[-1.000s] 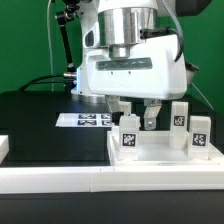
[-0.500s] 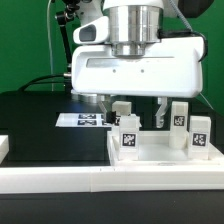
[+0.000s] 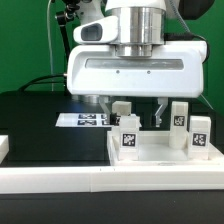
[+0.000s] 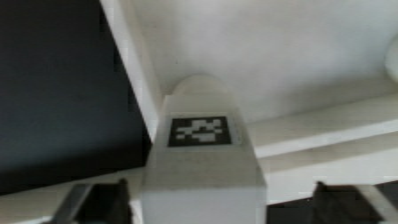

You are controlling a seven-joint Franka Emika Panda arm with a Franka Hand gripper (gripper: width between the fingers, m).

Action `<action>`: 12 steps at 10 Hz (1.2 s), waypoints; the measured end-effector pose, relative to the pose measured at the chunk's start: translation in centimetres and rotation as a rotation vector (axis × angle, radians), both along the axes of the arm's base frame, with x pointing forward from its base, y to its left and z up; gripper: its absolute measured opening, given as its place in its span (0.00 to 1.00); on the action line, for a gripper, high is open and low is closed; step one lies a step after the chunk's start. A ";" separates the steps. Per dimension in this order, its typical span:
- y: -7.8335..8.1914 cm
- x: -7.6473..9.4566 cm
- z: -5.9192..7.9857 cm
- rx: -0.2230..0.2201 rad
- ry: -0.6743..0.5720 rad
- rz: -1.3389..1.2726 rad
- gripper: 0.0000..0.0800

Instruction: Assemble square table

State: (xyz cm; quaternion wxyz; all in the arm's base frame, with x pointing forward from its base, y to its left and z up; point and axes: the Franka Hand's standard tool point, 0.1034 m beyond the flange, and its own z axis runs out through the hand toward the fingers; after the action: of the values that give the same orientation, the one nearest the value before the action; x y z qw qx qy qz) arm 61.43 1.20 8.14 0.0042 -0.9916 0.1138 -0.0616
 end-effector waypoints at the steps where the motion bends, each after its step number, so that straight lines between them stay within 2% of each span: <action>1: -0.1 0.0 0.0 0.000 0.000 -0.005 0.48; 2: -0.5 0.0 0.0 -0.003 0.000 -0.010 0.36; 7: -0.7 0.0 0.0 0.005 0.000 -0.072 0.36; 10: -1.3 -0.2 0.0 0.009 0.000 -0.168 0.36; 12: -1.1 -0.2 0.1 0.014 0.006 -0.206 0.36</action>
Offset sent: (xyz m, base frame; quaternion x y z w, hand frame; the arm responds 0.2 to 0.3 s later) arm 0.0000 0.0000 0.0000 0.0000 0.0000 0.0000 1.0000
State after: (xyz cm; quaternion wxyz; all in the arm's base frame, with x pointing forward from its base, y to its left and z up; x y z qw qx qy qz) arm 61.20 0.10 8.19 0.0045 -0.9748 0.2155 -0.0582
